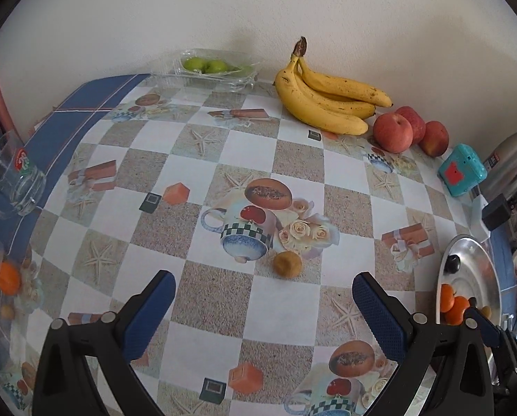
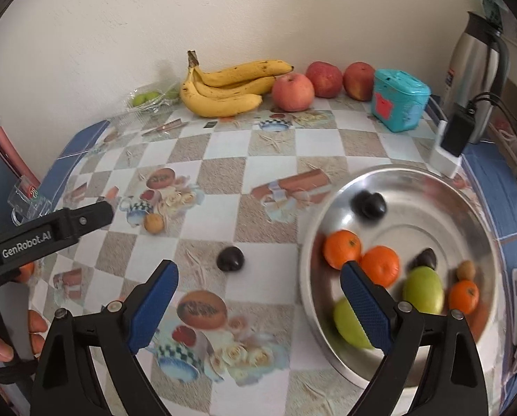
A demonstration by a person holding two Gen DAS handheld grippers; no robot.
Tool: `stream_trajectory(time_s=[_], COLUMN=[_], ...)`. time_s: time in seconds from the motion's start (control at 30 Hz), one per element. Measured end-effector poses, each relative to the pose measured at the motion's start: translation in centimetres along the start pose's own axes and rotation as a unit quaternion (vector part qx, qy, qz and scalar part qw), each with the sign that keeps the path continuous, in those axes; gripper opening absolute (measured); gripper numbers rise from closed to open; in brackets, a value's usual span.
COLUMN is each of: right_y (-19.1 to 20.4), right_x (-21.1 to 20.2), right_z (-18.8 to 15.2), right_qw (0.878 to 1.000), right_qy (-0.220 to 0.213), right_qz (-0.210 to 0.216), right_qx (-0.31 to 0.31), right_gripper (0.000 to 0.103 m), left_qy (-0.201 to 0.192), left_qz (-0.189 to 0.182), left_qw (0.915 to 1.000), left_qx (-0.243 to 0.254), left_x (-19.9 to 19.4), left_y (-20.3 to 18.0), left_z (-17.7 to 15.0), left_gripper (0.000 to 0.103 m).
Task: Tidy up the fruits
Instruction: 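Move the left tool to the brown kiwi while the right tool approaches the dark plum, then close the left tool on the brown kiwi while the right tool grasps the dark plum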
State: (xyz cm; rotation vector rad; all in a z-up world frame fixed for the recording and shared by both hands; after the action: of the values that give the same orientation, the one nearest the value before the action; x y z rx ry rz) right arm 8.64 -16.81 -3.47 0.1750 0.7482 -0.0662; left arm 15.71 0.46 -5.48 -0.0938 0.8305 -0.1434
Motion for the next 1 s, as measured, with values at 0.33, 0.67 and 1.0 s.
stream_trajectory(time_s=[0.33,0.67,1.0], right_y=[1.9,2.1,2.7], right_x=[4.0,5.9,6.4], right_z=[-2.0,-3.6,-3.9], right_qw=[0.999,0.997,0.996], right_qy=[0.038,0.066,0.069], right_qz=[0.011,0.014,0.021], right_qx=[-0.034,-0.042,-0.046], right_gripper=[0.065,0.05,0.03], left_qy=[0.017,0.044,0.066], left_qz=[-0.006,-0.027,-0.042], left_qw=[0.9998,0.9987,0.9969], left_qx=[-0.01,-0.004,-0.015], left_x=[3.4,5.4,6.2], left_y=[0.1,-1.6,-1.8], left_z=[-0.5,-2.2,-3.1], left_gripper=[0.102,0.08,0.035])
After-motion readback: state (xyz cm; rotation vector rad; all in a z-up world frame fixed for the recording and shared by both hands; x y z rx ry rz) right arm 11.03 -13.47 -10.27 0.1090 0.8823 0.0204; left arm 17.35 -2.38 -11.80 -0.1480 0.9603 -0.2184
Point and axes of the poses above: each gripper's, at about its wrist camera, not at the fingertips, and x roughly the way its jaws point, y to its left, z to its top, the point moved 10 cm from there along x, roughly the way its jaws point, and after that the axes turned 13 degrees about -y, right-handed, at the moved point
